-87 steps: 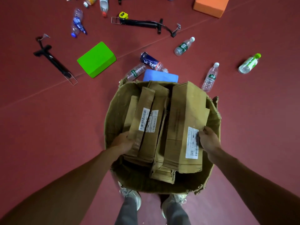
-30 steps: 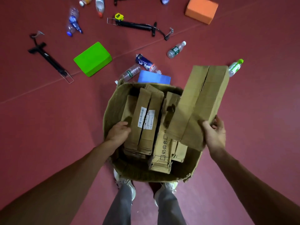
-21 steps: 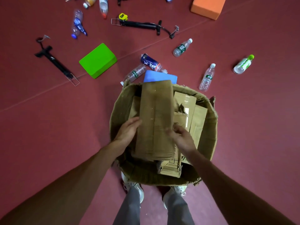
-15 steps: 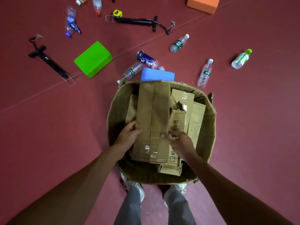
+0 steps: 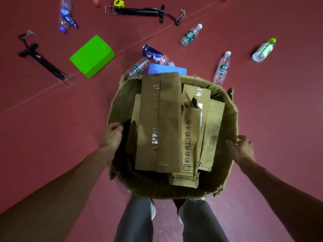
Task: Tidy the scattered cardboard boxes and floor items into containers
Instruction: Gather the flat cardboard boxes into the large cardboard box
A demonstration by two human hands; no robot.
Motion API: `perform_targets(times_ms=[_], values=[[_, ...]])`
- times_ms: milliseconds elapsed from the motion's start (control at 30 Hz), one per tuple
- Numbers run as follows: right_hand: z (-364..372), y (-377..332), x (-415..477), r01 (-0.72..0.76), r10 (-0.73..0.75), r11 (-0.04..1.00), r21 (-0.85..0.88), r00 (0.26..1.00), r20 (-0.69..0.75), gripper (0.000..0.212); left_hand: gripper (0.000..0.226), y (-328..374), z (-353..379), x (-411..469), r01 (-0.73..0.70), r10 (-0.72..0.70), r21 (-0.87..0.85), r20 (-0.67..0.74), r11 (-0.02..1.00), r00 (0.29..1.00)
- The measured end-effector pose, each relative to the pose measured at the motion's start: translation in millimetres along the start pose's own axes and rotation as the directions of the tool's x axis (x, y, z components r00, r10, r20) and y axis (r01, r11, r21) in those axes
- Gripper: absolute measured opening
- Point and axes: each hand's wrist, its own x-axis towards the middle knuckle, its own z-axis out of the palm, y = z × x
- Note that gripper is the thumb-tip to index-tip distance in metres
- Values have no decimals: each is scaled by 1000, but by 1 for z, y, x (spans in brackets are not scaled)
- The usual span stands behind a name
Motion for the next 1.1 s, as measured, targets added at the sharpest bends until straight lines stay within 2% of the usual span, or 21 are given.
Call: perform_targets(times_ms=[133,200,300,433,533,633,667,800,967,1100], values=[[28,31,36,-94,100,994,46,987,-125,60,55,-38,10,40,-56,63,56,-125,997,990],[41,41,52,-121,129,990,71,985,-115,53,61,-59,17,53,-90,113,115,-213,989,970],[59,54,64,-127,136,989,78,982,-133,37,61,-81,27,63,-215,231,86,-313,973,921],[67,51,62,-58,79,990,130,983,-166,29,45,-85,20,62,-210,233,109,-291,972,928],[67,33,41,-26,52,985,171,987,-149,36,46,-81,14,50,-222,247,131,-232,966,941],[56,13,20,-37,73,976,214,984,-162,40,45,-75,6,31,-185,210,123,-246,975,946],[47,7,15,-26,62,977,211,984,-165,40,42,-72,-1,28,-214,246,150,-243,965,938],[-1,-29,-1,68,-49,990,122,987,-156,35,34,-44,-44,2,-182,239,222,-268,958,933],[-61,-87,-44,189,-182,980,62,978,-105,36,34,-13,-112,-69,-116,137,84,-325,990,936],[-106,-134,-101,298,-296,953,47,954,-56,35,34,-3,-173,-148,-31,43,34,-430,999,902]])
